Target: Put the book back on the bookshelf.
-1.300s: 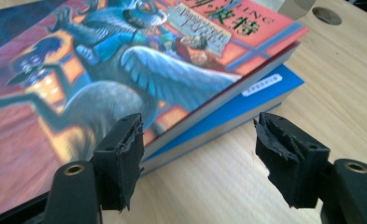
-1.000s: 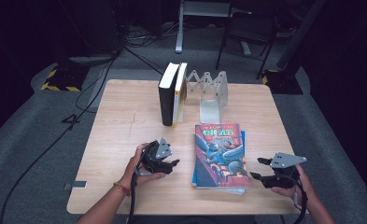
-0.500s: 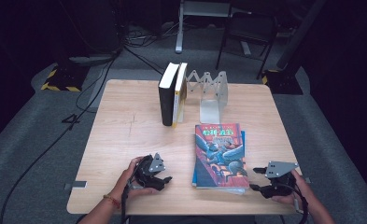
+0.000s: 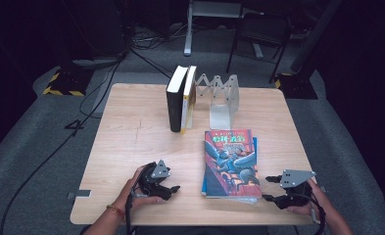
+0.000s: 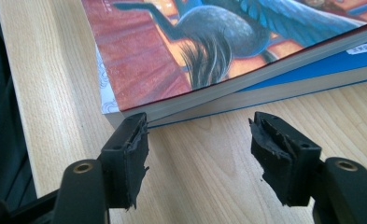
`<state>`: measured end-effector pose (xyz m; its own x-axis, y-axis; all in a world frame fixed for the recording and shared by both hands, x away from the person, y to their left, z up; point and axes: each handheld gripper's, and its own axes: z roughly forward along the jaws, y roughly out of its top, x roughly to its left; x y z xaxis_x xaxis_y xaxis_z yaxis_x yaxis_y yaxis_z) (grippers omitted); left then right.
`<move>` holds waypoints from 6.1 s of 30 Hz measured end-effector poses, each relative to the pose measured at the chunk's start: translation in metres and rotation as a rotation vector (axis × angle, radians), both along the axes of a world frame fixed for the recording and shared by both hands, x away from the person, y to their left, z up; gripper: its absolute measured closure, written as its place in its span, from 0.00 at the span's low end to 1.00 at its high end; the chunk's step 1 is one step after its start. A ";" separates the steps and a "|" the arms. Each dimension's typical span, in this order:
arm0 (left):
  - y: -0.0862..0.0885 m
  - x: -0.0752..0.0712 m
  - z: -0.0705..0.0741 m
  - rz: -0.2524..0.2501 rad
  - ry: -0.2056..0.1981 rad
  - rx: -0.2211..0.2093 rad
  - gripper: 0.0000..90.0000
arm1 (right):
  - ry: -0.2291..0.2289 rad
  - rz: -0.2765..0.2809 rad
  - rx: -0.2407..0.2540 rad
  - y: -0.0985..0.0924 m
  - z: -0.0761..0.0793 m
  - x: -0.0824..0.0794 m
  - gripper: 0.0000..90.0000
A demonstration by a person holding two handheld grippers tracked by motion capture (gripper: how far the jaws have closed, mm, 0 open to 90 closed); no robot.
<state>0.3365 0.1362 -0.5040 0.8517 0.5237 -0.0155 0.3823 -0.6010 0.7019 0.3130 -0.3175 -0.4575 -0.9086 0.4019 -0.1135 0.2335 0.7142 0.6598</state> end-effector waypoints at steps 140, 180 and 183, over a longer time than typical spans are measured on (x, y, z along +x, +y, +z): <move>-0.098 0.144 0.014 -0.002 0.015 -0.139 0.92 | -0.067 -0.086 0.314 0.039 0.027 0.070 0.92; -0.078 0.155 0.108 0.024 -0.083 -0.392 0.99 | -0.349 0.020 0.424 0.040 0.059 0.046 0.96; -0.077 0.156 0.108 0.023 -0.083 -0.398 0.99 | -0.356 0.021 0.427 0.042 0.061 0.047 0.96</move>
<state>0.4926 0.0590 -0.3960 0.8468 0.5095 -0.1527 0.3250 -0.2684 0.9068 0.3595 -0.2752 -0.3968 -0.8522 0.4618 -0.2458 -0.0680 0.3679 0.9274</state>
